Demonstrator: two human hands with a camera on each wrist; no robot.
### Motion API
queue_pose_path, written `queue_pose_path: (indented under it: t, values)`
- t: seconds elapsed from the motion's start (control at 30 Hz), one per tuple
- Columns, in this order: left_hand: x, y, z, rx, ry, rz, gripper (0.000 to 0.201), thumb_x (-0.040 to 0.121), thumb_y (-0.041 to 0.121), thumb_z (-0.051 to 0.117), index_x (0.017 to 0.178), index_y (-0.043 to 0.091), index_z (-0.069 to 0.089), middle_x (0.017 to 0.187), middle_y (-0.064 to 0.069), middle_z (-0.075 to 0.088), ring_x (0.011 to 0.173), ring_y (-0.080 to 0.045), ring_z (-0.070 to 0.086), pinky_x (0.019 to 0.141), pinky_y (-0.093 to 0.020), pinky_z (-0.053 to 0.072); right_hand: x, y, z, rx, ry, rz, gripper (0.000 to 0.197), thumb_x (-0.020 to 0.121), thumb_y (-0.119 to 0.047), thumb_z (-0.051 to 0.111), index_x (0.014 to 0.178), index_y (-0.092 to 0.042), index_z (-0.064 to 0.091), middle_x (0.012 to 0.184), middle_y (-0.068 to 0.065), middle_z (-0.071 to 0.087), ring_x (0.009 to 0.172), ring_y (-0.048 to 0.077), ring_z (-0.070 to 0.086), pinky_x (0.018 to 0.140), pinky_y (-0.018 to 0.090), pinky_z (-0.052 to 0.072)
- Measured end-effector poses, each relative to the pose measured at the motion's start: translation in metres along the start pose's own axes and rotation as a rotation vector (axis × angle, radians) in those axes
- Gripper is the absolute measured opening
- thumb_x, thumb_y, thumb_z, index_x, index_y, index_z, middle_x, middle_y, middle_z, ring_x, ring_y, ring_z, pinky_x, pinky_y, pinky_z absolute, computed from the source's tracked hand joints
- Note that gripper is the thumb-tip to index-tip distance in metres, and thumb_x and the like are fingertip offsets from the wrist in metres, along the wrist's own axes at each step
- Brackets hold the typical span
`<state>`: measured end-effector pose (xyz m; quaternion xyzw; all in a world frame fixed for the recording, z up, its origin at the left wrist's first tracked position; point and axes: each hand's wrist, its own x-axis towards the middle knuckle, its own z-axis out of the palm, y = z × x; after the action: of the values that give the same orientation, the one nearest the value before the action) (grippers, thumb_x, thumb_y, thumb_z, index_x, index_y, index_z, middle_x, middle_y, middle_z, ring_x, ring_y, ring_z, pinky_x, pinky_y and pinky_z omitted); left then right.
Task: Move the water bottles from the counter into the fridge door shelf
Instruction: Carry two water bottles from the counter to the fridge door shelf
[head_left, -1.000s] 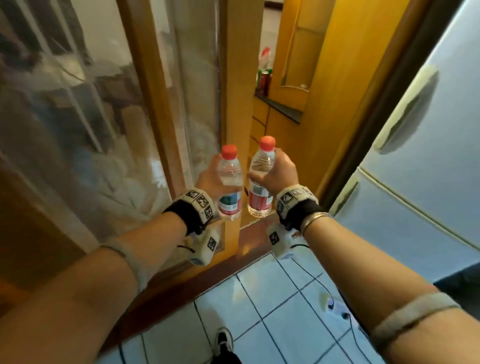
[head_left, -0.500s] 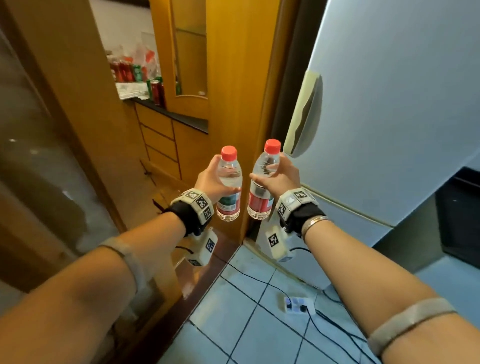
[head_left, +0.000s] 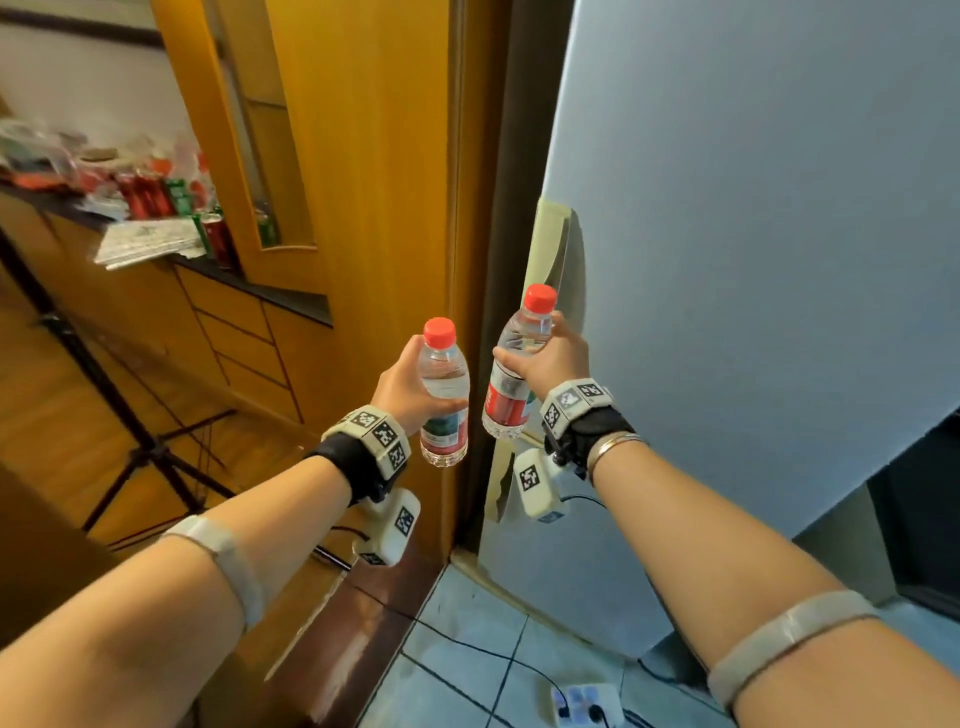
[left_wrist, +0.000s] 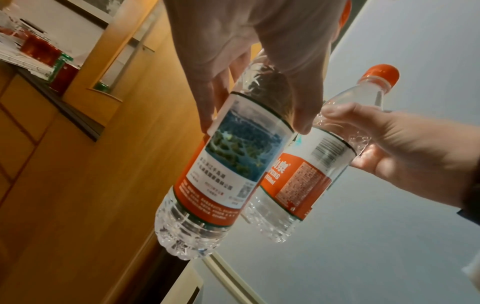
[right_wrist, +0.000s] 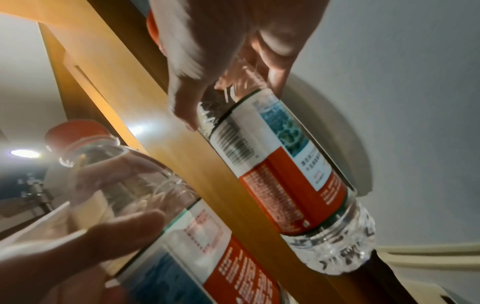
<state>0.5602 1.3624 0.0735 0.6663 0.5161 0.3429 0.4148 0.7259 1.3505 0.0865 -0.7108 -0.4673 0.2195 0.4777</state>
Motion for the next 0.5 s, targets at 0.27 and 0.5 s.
queue_pose_path:
  t: [0.27,0.5]
  values:
    - [0.07,0.001,0.014,0.023,-0.018,-0.019,0.075,0.066,0.01,0.08,0.127,0.023,0.037,0.127,-0.007,0.056,0.12,-0.028,0.053,0.096,-0.05,0.046,0.078,0.009,0.002,-0.117,0.123,-0.04,0.064,0.071,-0.026,0.078,0.123,-0.011,0.043,0.131,0.01,0.046,0.121,0.025,0.048,0.1,0.035,0.043]
    - [0.099,-0.003,0.015,0.062,-0.05,-0.021,0.073,0.065,0.012,0.081,0.123,0.025,0.039,0.126,-0.007,0.057,0.118,-0.028,0.054,0.094,-0.049,0.048,0.101,0.007,0.012,-0.078,0.123,0.029,0.057,0.069,-0.029,0.079,0.113,-0.015,0.046,0.117,0.008,0.055,0.109,0.025,0.056,0.092,0.035,0.049]
